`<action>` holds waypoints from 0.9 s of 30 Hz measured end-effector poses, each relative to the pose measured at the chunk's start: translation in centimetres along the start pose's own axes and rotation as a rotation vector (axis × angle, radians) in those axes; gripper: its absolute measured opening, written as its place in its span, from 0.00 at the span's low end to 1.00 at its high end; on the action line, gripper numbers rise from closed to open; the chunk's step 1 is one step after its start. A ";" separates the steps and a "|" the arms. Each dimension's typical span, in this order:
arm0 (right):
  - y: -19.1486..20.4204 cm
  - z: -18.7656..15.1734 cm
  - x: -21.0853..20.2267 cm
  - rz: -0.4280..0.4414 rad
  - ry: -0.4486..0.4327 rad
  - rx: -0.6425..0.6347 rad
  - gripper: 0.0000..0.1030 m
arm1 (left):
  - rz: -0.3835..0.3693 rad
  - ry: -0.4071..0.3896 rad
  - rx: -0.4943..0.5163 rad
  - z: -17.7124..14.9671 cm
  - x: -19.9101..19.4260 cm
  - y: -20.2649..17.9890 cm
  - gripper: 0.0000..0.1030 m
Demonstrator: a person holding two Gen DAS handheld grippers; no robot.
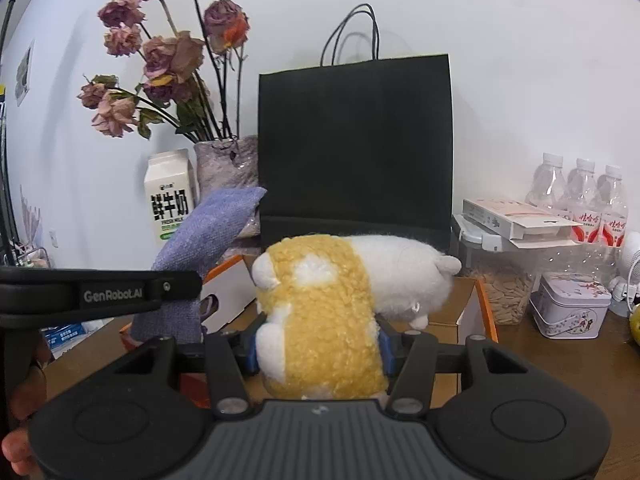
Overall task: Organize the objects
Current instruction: 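Carry the purple pouch and plush toy with both grippers over the box, then open both grippers to drop the pouch and plush toy into the box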
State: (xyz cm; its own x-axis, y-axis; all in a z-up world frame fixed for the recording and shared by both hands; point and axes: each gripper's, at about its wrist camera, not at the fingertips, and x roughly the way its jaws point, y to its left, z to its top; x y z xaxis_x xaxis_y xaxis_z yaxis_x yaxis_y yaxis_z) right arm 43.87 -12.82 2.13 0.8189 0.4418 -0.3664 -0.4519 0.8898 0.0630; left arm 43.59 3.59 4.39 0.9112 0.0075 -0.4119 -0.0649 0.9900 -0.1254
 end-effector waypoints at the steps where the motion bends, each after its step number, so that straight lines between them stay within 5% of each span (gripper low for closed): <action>1: -0.2 0.0 0.3 -0.001 0.002 0.001 0.49 | 0.002 0.001 -0.002 0.2 0.4 0.1 0.12; 22: -1.7 0.6 6.4 -0.019 0.063 -0.007 0.50 | 0.006 0.098 0.038 0.9 6.9 0.8 0.13; 24: -1.8 0.6 6.7 -0.018 0.072 -0.008 0.53 | -0.018 0.099 0.025 1.0 7.0 0.9 0.27; 26: -1.8 0.4 6.9 -0.029 0.080 -0.010 0.84 | -0.006 0.092 0.021 1.0 6.9 1.0 0.53; 27: -1.7 0.3 6.9 -0.039 0.081 -0.016 0.92 | 0.009 0.081 0.021 1.0 6.7 1.0 0.68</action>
State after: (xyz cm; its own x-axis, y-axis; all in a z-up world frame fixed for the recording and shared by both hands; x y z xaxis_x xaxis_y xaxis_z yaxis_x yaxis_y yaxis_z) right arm 50.45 -11.24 -0.22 0.8046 0.3959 -0.4426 -0.4266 0.9038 0.0330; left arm 50.07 4.80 2.38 0.8745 0.0059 -0.4851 -0.0637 0.9927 -0.1027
